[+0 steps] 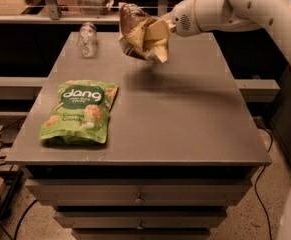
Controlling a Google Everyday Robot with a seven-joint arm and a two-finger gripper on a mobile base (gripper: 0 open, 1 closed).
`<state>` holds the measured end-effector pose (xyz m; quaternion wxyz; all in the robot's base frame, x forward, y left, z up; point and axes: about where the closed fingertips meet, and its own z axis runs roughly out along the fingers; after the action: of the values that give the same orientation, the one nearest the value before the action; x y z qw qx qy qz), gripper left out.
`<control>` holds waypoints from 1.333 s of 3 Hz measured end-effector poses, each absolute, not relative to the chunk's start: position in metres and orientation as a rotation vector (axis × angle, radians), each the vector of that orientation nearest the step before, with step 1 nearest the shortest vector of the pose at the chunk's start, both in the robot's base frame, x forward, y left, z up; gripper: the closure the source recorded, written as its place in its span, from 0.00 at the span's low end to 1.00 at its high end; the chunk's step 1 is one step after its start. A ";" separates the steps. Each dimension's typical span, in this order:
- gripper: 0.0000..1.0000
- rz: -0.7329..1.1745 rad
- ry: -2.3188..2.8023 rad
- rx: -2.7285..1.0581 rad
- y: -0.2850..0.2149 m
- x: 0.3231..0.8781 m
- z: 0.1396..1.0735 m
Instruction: Move brown chip bag near water bottle
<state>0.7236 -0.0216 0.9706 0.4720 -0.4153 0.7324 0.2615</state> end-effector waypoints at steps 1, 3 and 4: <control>0.85 0.683 1.796 -1.004 0.006 0.746 0.958; 0.39 0.749 1.823 -0.964 0.040 0.774 0.929; 0.15 0.756 1.850 -0.930 0.044 0.782 0.916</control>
Offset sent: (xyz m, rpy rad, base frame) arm 0.0622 0.0672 -0.0407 0.0890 0.0835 0.0063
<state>0.7821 0.0435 0.9159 0.4516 -0.3766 0.7487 0.3060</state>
